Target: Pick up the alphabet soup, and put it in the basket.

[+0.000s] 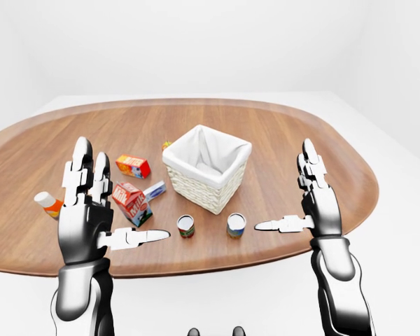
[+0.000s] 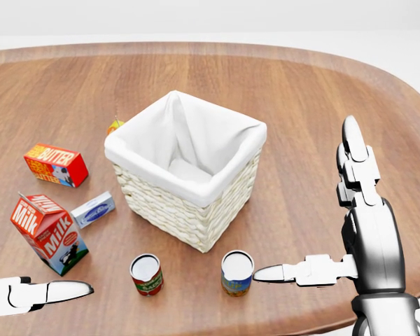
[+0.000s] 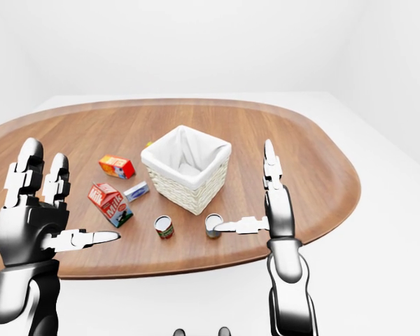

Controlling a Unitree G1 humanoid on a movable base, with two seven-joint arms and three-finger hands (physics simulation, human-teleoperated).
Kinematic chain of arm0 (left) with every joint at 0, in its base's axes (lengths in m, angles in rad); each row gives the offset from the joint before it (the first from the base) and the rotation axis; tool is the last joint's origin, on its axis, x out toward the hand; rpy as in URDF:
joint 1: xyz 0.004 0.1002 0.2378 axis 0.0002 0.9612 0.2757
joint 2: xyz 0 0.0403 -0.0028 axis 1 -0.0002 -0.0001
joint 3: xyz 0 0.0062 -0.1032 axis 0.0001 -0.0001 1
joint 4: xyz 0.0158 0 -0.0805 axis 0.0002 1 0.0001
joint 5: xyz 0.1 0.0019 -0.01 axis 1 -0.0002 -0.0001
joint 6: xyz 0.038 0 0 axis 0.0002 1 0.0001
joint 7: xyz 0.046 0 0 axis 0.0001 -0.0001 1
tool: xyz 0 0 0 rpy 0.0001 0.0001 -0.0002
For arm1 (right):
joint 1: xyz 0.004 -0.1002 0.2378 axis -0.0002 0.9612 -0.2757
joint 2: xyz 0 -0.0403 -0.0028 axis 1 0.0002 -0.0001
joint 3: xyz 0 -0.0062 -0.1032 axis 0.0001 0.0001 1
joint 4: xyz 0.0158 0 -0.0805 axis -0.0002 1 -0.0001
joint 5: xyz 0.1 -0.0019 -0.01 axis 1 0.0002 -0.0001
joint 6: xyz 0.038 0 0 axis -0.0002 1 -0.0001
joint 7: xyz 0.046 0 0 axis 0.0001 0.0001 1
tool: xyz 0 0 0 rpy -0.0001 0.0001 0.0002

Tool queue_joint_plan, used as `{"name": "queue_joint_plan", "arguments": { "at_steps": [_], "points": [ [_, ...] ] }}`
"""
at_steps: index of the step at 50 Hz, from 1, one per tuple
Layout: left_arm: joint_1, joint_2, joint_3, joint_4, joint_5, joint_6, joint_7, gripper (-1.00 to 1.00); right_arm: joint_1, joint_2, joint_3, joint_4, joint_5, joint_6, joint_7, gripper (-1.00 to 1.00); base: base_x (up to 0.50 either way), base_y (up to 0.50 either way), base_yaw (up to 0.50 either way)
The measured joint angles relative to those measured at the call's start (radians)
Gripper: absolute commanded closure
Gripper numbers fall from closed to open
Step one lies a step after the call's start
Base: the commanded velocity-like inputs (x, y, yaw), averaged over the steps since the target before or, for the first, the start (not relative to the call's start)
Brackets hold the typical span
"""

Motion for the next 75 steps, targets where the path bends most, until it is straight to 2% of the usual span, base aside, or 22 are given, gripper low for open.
{"name": "queue_joint_plan", "arguments": {
  "at_steps": [47, 75],
  "points": [
    [0.002, -0.001, -0.002, 0.0, 0.002, 0.0, -0.001, -1.0, 0.003, 0.001, 0.009, 0.004, -0.011, 0.0, 0.0, -1.0, 0.18, 0.0, 0.0],
    [0.004, -0.002, 0.003, -0.009, -0.003, 0.0, -0.003, -1.0, 0.017, 0.003, 0.025, 0.048, -0.038, 0.0, -0.009, -1.0, 0.0, 0.0, 0.0]
  ]
}}
